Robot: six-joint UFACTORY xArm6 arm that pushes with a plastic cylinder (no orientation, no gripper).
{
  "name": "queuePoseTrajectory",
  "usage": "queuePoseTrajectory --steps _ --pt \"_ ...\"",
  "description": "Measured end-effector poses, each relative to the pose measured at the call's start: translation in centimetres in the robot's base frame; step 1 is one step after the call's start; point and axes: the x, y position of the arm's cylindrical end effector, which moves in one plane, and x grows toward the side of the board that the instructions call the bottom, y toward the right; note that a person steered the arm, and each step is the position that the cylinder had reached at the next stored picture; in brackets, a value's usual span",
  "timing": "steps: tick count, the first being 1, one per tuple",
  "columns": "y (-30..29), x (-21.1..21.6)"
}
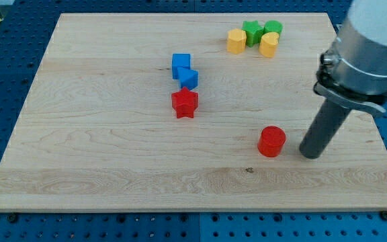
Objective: Push the red circle to the bottom of the red star
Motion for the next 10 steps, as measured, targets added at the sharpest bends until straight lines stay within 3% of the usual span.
queuePoseTrajectory --steps 4,10 --pt "-6.4 -2.9" --pt "-15.4 -2.9"
